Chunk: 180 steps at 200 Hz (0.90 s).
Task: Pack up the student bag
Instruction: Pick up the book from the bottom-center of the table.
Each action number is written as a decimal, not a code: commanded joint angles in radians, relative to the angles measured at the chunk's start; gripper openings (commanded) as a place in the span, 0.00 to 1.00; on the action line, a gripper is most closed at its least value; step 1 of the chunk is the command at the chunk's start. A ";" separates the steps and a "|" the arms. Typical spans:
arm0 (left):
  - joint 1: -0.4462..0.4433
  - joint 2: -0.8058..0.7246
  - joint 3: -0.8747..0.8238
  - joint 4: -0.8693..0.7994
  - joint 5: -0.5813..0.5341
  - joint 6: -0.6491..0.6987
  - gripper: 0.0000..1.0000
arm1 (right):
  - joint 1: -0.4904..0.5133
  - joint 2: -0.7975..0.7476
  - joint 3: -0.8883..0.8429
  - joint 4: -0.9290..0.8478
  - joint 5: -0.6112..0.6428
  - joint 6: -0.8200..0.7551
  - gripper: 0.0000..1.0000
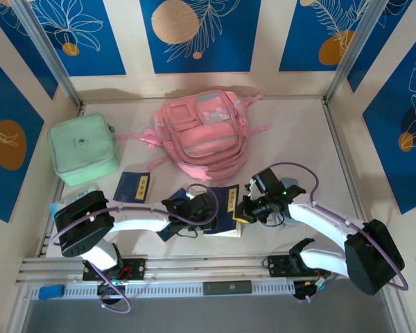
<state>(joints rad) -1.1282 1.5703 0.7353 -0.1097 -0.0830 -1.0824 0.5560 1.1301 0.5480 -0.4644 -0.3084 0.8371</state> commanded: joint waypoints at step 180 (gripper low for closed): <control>0.336 -0.564 -0.062 0.156 0.334 0.169 0.91 | -0.138 -0.233 0.370 -0.053 -0.392 -0.107 0.00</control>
<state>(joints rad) -0.8242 0.9943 0.6746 -0.0391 0.1322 -0.8932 0.4168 0.8589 0.8455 -0.5983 -0.5915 0.7540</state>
